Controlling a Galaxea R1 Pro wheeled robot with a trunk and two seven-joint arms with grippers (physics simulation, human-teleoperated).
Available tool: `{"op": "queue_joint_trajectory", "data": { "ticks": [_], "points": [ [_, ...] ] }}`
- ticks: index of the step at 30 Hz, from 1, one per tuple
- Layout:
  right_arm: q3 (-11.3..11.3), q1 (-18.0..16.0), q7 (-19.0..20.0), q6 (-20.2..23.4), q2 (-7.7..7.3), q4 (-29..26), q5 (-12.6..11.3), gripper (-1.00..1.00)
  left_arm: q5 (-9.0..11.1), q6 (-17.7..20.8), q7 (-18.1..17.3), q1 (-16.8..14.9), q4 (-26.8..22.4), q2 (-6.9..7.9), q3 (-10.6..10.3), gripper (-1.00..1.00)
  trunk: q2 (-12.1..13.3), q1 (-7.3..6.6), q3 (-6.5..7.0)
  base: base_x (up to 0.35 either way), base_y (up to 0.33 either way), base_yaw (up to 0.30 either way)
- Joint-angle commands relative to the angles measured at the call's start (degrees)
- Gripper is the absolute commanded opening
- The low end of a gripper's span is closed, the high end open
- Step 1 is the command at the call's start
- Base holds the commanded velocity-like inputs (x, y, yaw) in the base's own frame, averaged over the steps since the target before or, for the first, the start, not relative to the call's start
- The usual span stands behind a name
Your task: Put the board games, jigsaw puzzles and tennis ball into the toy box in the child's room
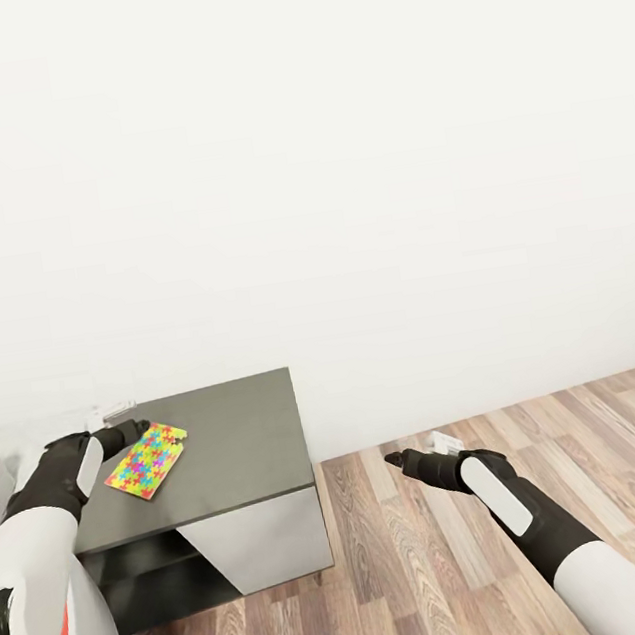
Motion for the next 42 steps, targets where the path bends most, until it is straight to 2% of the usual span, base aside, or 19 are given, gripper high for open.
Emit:
{"op": "queue_joint_trajectory", "data": {
  "ticks": [1, 27, 42],
  "points": [
    [0.21, -0.05, -0.55, 0.04, -0.06, -0.1, -0.6, 1.0, 0.0, 0.36, -0.26, -0.04, -0.08, -0.08, 0.29, 1.0, -0.12, 0.03, -0.12, 0.0, 0.0, 0.0],
    [0.28, -0.05, -0.6, -0.07, -0.02, -0.1, -0.17, 1.0, -0.06, 0.39, -0.22, 0.01, -0.08, -0.42, 0.29, 1.0, -0.12, 0.03, -0.12, 0.067, -0.037, 0.005],
    [0.53, -0.05, -0.64, -0.07, -0.02, -0.1, -0.01, 1.0, 0.0, 0.39, -0.15, 0.01, -0.08, -0.42, 0.29, 1.0, -0.12, 0.03, -0.12, 0.129, -0.059, 0.223]
  ]
}}
